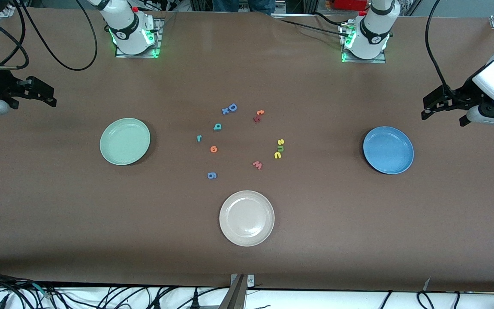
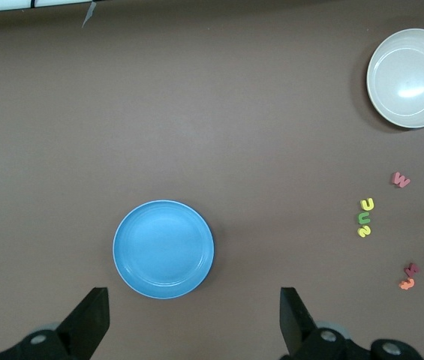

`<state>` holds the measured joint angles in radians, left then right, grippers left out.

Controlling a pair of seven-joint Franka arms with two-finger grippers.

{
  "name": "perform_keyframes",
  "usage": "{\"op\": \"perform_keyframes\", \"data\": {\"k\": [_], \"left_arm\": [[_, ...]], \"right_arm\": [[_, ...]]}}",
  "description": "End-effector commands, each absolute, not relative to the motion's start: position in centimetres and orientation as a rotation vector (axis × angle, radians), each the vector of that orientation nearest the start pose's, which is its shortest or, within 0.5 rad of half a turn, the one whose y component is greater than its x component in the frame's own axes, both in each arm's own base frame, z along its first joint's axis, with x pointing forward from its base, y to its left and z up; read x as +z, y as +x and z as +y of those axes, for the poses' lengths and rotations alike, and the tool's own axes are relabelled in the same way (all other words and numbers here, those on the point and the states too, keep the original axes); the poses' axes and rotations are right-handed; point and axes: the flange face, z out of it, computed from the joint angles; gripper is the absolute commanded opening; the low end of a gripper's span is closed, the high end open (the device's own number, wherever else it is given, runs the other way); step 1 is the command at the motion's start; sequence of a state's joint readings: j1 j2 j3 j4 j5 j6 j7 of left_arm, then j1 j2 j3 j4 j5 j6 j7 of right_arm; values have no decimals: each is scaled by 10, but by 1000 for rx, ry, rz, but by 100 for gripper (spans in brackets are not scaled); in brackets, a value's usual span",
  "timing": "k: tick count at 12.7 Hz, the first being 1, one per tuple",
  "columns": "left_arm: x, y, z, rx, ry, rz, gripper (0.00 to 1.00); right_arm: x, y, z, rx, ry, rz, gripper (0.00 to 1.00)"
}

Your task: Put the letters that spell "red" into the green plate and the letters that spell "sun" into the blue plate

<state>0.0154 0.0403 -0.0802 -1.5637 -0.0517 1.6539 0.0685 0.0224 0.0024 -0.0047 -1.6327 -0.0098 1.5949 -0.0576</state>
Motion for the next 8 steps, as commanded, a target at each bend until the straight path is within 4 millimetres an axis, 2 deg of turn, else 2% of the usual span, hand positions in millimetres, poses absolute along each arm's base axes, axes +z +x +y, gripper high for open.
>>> {"op": "perform_keyframes", "data": {"k": [1,4,5,8], "left_arm": [[621,572,-41,-83,-3170,205,100],[621,572,-41,-83,-3170,205,100],[621,572,-41,-83,-3170,205,100],[621,572,-41,-81,-3170,205,100]], "right_arm": [[601,555,8,54,-3160,-108,100],[597,554,14,85,-3163,-135,100],[593,551,22,138,-3161,-149,100],[571,556,73,204,-3172,-89,100]]}}
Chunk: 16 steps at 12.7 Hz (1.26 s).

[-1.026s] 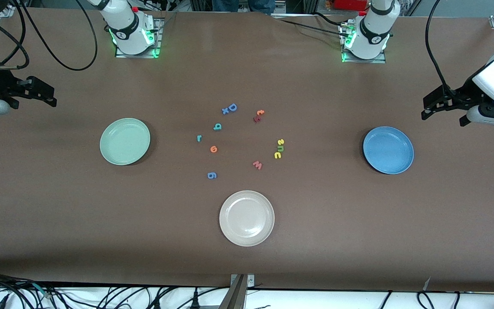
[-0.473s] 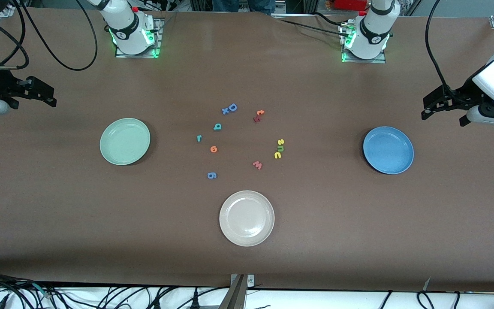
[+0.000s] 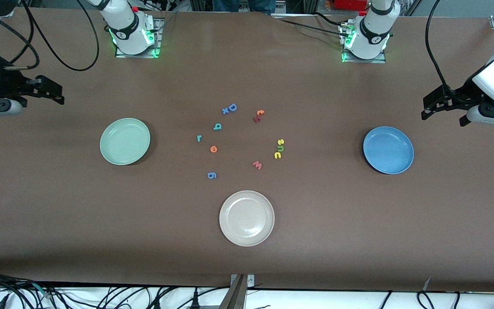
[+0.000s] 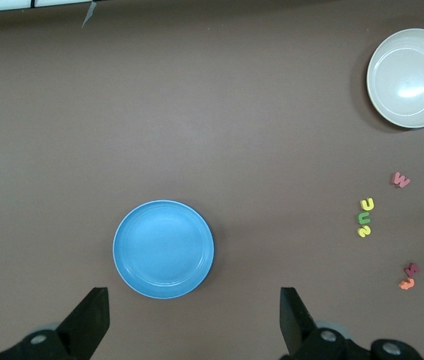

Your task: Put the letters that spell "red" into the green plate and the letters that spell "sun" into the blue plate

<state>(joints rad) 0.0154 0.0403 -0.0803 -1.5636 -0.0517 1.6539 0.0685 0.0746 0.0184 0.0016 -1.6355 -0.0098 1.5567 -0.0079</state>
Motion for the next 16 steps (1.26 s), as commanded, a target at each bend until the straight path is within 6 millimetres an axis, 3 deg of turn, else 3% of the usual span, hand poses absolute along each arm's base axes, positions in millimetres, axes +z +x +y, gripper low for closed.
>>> {"op": "perform_keyframes", "data": {"k": [1,3,6,10,13,16], "left_arm": [[621,572,-41,-83,-3170,205,100],[621,572,-40,-83,-3170,202,100],[621,572,-40,-83,-3170,202,100],[621,572,-40,-83,-3171,202,100],[621,572,-39,-83,-3169,202,100],[621,572,-39,-83,-3171,202,100]], "right_arm": [[565,553,95,219,-3178,-85,100],[545,554,130,264,-3184,-90,100],[490,561,182,382,-3175,-24,100],[419,561,261,302,-3179,73,100],[359,543,314,219,-3180,144,100],[312,528,354,170,-3172,254,100]]}}
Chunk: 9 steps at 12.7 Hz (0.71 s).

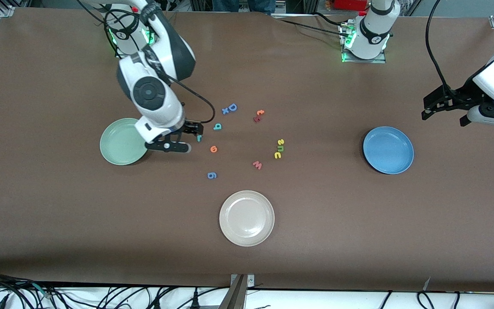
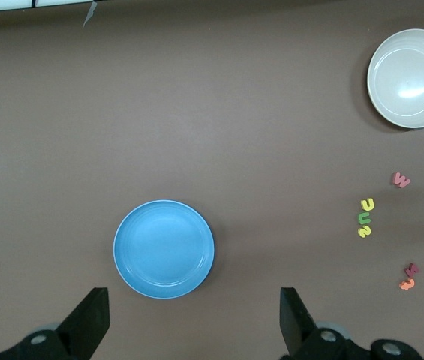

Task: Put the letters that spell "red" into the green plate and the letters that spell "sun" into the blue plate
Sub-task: 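Lower the right gripper over the orange e letter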

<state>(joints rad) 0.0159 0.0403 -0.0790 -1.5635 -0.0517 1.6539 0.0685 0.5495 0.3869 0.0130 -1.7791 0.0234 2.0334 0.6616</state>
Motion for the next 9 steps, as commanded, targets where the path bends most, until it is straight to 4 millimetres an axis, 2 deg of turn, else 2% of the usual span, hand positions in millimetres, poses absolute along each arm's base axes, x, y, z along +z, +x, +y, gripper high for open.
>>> {"op": "perform_keyframes", "data": {"k": [1,3,4,8,9], "left_arm": [[620,573,-38,-81,-3173,197,100],[617,574,-36,-74,-3178,190,100],[614,576,-35,-67,-3180,187,100],[598,586,-31,-94,-3181,174,100],[584,589,-34,-65,-3176,190,100]], "right_arm": [[296,523,371,142,-3164,290,100],[259,518,391,91,-3146,366,100],[242,519,394,68,-3133,373,100],[211,520,394,55,-3133,376,100],[206,521,393,52,-3135,377,100]]}}
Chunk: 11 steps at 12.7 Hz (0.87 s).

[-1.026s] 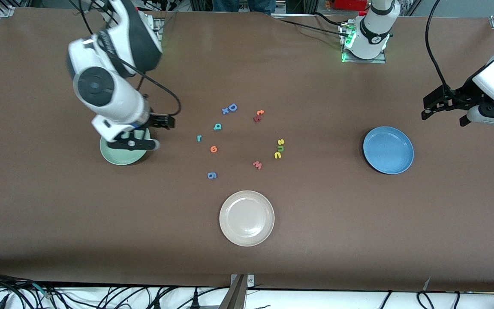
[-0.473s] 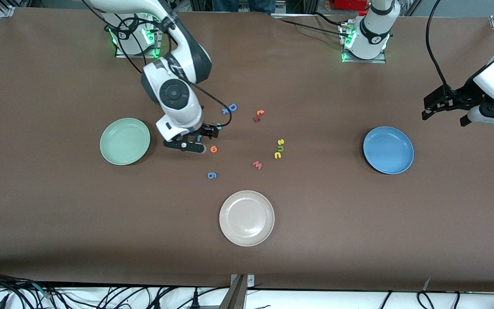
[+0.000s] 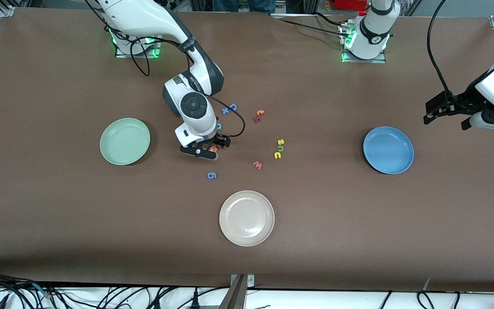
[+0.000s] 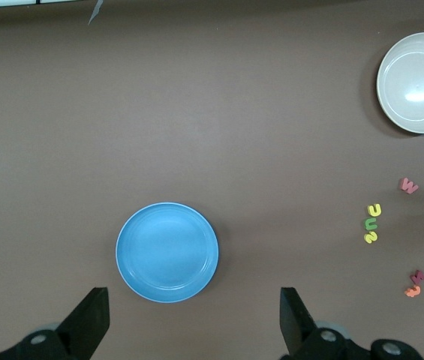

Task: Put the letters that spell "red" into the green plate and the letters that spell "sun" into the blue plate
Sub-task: 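Lower the right gripper over the orange e letter, then grasp the orange e with the right gripper while the left gripper reaches letters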

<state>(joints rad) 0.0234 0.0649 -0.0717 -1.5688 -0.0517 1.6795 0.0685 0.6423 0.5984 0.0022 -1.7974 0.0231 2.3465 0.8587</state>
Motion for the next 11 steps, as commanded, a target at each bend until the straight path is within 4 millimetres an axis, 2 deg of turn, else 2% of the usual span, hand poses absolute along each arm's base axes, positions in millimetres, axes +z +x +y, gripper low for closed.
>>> {"op": "perform_keyframes", "data": {"k": [1,3,4,5,7,9,10,11], "left_arm": [[577,591,-34,-53,-3185,189,100],[533,606,-39,18,-3187,199,100],[518,609,-43,53,-3188,208,100],[507,611,-43,82,-3188,207,100],[496,614,-57,105,-3184,243,100],[469,620,-71,159,-3170,295,100],[452,627,-71,169,-3173,308,100],[429,636,-74,169,-3174,313,100]], "right_arm": [[198,521,392,55,-3142,374,100],[189,523,393,11,-3147,343,99],[187,522,395,11,-3147,363,99],[186,522,395,11,-3146,372,99],[185,521,396,5,-3143,369,95],[180,521,397,-6,-3137,368,85],[175,520,396,-2,-3139,368,78],[175,520,397,-4,-3138,368,71]]}}
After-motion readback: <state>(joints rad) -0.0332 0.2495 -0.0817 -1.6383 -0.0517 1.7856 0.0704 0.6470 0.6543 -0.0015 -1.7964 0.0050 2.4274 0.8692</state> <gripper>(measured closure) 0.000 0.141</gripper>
